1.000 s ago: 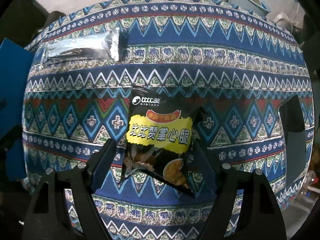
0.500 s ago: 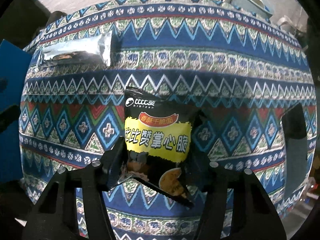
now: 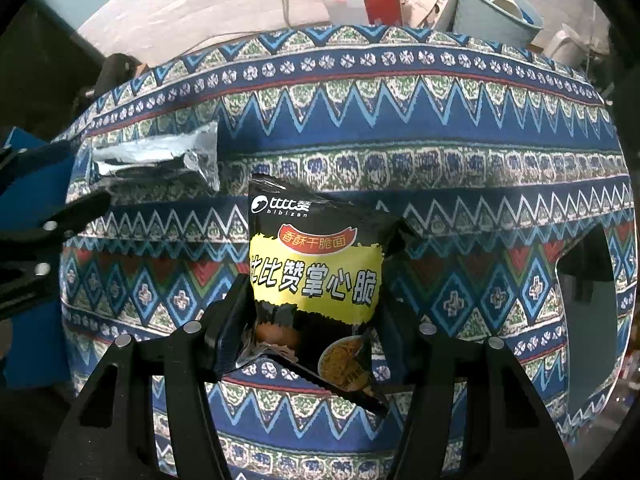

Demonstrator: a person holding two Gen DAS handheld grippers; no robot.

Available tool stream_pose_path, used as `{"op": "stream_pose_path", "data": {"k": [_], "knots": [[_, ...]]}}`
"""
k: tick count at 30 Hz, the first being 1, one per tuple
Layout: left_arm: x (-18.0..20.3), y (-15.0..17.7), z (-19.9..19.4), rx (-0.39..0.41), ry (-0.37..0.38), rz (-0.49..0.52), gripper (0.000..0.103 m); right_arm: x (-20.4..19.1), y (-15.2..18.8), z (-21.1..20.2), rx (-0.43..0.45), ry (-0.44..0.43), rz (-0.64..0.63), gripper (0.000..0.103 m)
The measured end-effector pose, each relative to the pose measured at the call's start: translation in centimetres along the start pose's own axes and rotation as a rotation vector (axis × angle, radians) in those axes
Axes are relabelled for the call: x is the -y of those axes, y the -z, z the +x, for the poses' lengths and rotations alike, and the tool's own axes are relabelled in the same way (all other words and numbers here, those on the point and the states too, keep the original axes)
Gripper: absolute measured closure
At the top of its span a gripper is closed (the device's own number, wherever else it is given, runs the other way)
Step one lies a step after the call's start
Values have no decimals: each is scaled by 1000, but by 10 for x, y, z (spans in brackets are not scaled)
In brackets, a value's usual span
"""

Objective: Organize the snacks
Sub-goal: 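Grasp the silver foil bar with the left tool while the right tool grasps the yellow-black chip bag, then carry the silver bar with the left tool while the right tool carries the chip bag to the box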

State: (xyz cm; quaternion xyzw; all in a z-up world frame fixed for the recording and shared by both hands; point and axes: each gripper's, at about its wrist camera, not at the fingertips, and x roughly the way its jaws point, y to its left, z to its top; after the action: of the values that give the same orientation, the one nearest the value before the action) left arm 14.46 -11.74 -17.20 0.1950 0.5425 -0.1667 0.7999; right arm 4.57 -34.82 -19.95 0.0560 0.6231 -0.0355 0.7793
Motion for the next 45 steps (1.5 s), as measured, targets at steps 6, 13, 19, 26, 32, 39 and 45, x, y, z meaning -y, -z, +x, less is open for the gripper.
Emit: {"op": "stream_pose_path", "data": {"k": [6,13,19,26,32,39,45], "knots": [[14,-16,11,5,53,77,23,-3,-19,-7,11,-10,18,44],[25,-24,25,0,115,138,23,-2,-36,-15,20,-19,28,44],[27,-28,41,-43,156,114,23,-5,-49,-18,20,-22,33,44],[26,-24,49,-61,196,91,29,-11,-50,-19,20,-19,33,44],[24,-15,45,-83,181,63,53,-15,-42,-23,28,-21,33,44],[23,-2,39,-87,136,15,76,-16,-27,-29,41,-22,24,44],[24,12,27,-75,124,-47,77,-25,-24,-37,57,-21,11,44]]}}
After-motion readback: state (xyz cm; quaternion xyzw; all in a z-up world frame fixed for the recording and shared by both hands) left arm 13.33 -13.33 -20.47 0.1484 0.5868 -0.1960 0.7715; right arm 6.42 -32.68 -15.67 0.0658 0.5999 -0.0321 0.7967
